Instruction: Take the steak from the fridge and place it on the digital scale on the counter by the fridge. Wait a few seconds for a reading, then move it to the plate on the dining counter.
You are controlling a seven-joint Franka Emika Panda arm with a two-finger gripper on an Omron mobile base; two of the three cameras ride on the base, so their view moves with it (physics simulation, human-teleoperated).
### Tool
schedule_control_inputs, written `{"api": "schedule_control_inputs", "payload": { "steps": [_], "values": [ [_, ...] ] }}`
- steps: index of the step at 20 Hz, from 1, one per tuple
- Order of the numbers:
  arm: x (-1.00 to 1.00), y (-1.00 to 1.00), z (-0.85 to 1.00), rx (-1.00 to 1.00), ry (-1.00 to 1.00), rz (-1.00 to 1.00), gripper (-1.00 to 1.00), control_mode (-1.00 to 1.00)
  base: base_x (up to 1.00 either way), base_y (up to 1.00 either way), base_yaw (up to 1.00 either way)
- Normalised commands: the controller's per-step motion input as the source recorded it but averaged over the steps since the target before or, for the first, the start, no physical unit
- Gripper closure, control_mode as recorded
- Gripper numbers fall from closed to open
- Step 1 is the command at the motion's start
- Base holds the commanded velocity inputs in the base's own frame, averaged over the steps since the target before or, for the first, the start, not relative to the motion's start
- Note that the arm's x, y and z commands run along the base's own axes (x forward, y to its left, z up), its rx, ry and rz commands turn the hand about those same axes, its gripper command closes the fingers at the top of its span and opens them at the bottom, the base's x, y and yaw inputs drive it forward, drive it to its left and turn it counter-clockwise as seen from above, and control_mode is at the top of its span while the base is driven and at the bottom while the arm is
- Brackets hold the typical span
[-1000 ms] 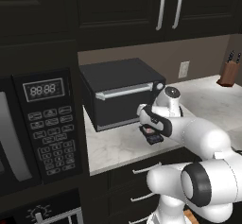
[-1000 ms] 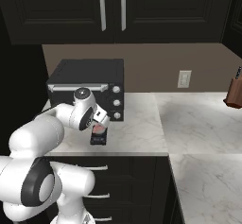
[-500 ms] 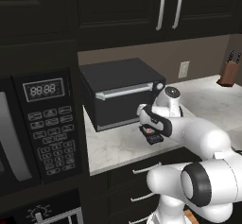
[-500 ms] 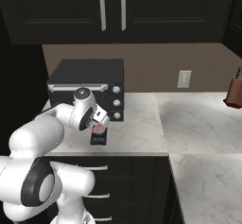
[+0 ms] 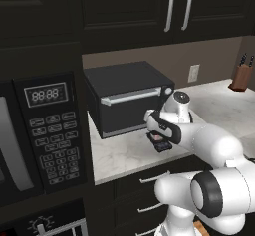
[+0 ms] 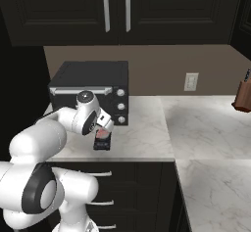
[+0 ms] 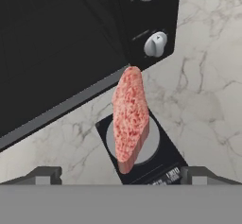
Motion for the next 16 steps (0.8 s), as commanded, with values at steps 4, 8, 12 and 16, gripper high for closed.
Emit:
{"api": "schedule_control_inputs", "payload": {
  "steps": [4, 8, 12, 16],
  "values": [
    [0.0, 0.0, 0.0, 0.0, 0.0, 0.0, -1.0, -1.0, 0.0, 0.0, 0.0],
    [0.0, 0.0, 0.0, 0.0, 0.0, 0.0, -1.0, -1.0, 0.0, 0.0, 0.0],
    [0.0, 0.0, 0.0, 0.0, 0.0, 0.0, -1.0, -1.0, 0.0, 0.0, 0.0],
    [0.0, 0.0, 0.0, 0.0, 0.0, 0.0, -1.0, -1.0, 0.0, 0.0, 0.0]
  ]
}}
